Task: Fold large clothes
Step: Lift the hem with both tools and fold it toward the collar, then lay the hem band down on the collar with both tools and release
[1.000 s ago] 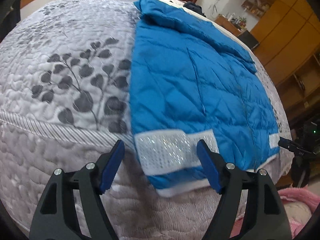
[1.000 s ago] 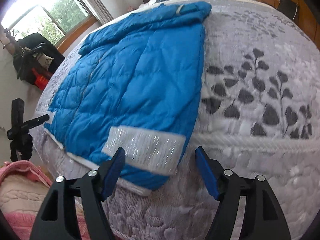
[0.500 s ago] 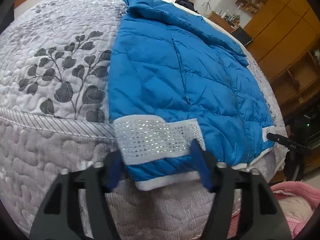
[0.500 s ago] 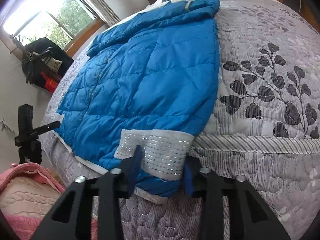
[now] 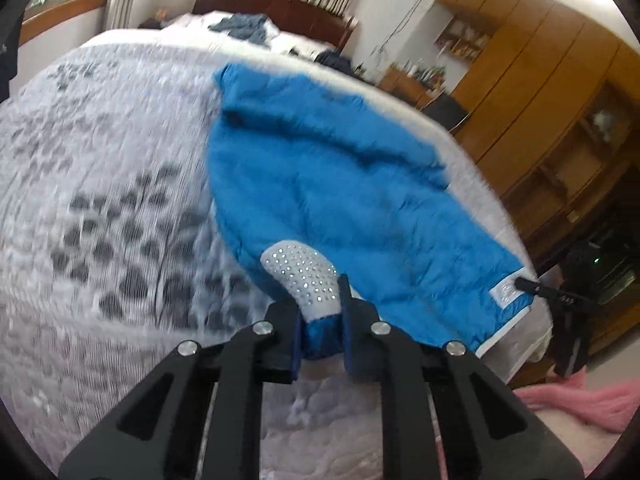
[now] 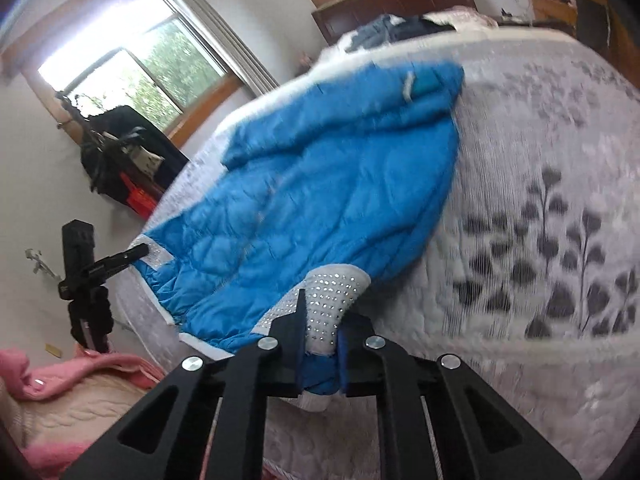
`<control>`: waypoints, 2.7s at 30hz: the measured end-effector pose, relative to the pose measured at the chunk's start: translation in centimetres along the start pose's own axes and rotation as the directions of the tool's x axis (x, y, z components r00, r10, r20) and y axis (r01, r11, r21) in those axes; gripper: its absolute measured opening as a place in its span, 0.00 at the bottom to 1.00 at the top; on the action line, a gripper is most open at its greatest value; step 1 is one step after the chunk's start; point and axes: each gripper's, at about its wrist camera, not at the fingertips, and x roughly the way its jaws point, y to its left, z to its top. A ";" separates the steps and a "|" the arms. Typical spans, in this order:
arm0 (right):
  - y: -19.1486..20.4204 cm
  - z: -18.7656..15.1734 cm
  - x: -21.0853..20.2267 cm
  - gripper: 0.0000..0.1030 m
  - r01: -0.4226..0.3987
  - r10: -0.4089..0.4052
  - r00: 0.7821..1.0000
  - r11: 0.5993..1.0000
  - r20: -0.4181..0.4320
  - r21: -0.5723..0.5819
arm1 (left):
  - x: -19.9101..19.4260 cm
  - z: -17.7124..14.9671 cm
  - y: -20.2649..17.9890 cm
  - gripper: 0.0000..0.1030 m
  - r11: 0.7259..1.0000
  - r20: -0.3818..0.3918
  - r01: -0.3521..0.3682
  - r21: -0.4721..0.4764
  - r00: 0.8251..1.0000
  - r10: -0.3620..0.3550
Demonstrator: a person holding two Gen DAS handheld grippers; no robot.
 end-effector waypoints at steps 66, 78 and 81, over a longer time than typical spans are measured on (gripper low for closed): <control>-9.1 27.1 13.2 0.85 0.168 -0.170 0.984 0.985 -0.059 -0.038 | 18.1 23.5 5.5 0.65 0.972 -0.009 -0.129 0.196 0.991 0.134; -7.8 25.9 16.2 0.16 0.259 -0.271 0.961 0.948 -0.045 -0.185 | 20.5 22.9 3.6 0.17 0.921 0.080 -0.269 0.281 0.963 0.256; -7.0 25.2 13.6 0.12 0.219 -0.224 0.975 0.960 -0.008 -0.173 | 17.7 22.0 2.0 0.14 0.916 0.154 -0.266 0.301 0.961 0.229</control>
